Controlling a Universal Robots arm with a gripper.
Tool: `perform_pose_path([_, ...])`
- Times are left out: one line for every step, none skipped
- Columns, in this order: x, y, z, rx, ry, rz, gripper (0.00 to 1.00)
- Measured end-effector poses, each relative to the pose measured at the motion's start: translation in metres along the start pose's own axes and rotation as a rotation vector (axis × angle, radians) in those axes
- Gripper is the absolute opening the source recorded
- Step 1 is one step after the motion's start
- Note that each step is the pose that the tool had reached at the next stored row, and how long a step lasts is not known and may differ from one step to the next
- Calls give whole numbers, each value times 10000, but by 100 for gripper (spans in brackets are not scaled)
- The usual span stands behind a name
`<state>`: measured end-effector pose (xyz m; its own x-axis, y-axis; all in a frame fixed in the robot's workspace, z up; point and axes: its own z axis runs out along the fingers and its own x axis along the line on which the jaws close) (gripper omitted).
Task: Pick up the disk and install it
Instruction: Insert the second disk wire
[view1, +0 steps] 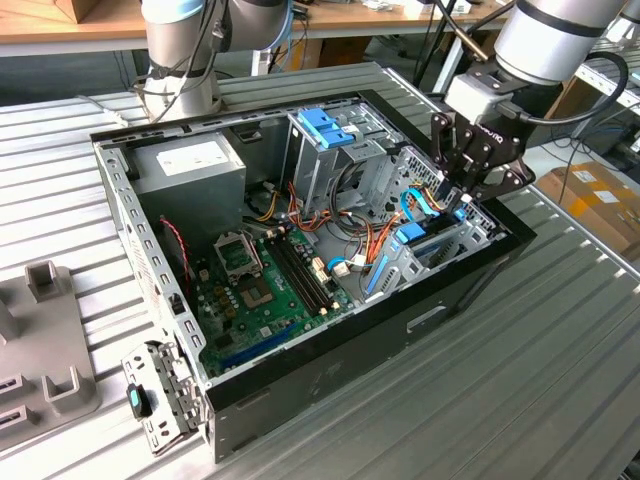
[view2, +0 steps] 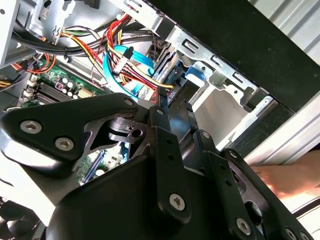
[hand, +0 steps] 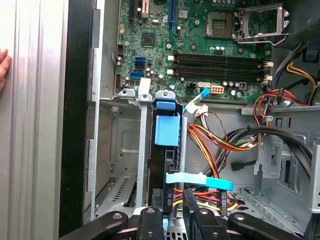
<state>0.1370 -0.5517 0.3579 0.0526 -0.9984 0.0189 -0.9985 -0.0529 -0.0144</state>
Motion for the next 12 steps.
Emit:
perform_pose_path([0, 6, 0, 0, 0, 1, 30])
perform_pose_path([-1, 15, 0, 0, -1, 1, 30])
perform_pose_path([-2, 33, 0, 0, -1, 0, 30])
perform_pose_path([-3, 54, 0, 0, -1, 0, 30])
perform_pose_path([-4, 76, 0, 0, -1, -1, 30])
perform_pose_path([-6, 102, -1, 0, -1, 0, 30])
perform_pose_path([-7, 126, -1, 0, -2, 0, 30])
perform_pose_path([-7, 132, -1, 1, -2, 0, 30])
perform_pose_path([-7, 133, -1, 0, -2, -1, 30])
perform_pose_path([-7, 134, -1, 1, -1, -1, 30])
perform_pose_path([-7, 137, -1, 0, -1, 0, 30])
perform_pose_path([-8, 142, -1, 0, -1, 0, 30])
